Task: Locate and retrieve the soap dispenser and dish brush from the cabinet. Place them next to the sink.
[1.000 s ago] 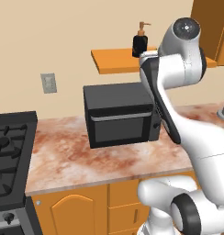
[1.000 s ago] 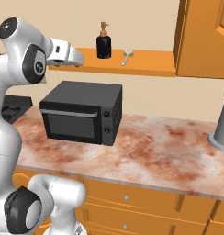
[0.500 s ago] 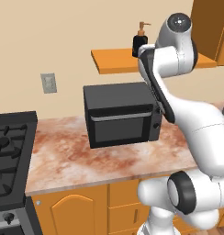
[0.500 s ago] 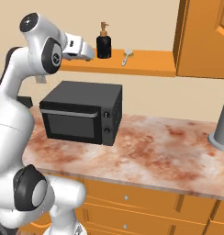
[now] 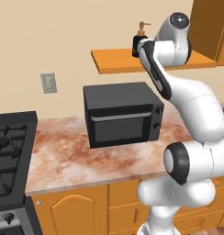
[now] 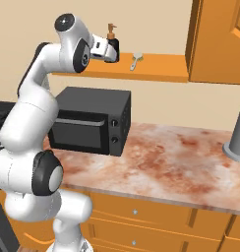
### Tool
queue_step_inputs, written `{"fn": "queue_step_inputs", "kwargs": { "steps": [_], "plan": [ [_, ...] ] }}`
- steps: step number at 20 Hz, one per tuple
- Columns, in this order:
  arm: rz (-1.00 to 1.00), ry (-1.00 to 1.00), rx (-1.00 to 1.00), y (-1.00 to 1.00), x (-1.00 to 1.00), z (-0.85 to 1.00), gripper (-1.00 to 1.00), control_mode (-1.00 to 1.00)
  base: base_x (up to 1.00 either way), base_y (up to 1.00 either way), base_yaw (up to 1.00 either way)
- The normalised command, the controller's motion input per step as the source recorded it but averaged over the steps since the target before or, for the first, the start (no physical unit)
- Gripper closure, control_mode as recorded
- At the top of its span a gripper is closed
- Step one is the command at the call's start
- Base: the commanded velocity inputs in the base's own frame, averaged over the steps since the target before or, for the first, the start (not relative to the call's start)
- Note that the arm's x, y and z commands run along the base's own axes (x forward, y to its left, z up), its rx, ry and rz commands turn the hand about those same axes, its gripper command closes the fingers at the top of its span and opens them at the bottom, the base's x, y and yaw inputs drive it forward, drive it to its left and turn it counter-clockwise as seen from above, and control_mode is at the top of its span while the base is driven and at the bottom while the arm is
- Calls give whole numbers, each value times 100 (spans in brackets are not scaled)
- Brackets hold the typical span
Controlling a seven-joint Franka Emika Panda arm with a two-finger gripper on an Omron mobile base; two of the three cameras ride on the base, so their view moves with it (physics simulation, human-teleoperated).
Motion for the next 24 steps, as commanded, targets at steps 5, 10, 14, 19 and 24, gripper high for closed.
{"fn": "queue_step_inputs", "kwargs": {
  "steps": [5,10,14,19,24],
  "plan": [
    [12,-2,2,1,56,-1,-100,-100,0,0,0],
    [7,-6,0,0,51,-4,-100,-100,0,0,0],
    [3,-2,0,1,57,-5,-100,-100,0,0,0],
    [0,-1,-3,0,42,-1,-100,-100,0,0,0],
    [0,0,-3,0,36,0,-100,-100,0,0,0]
  ]
}}
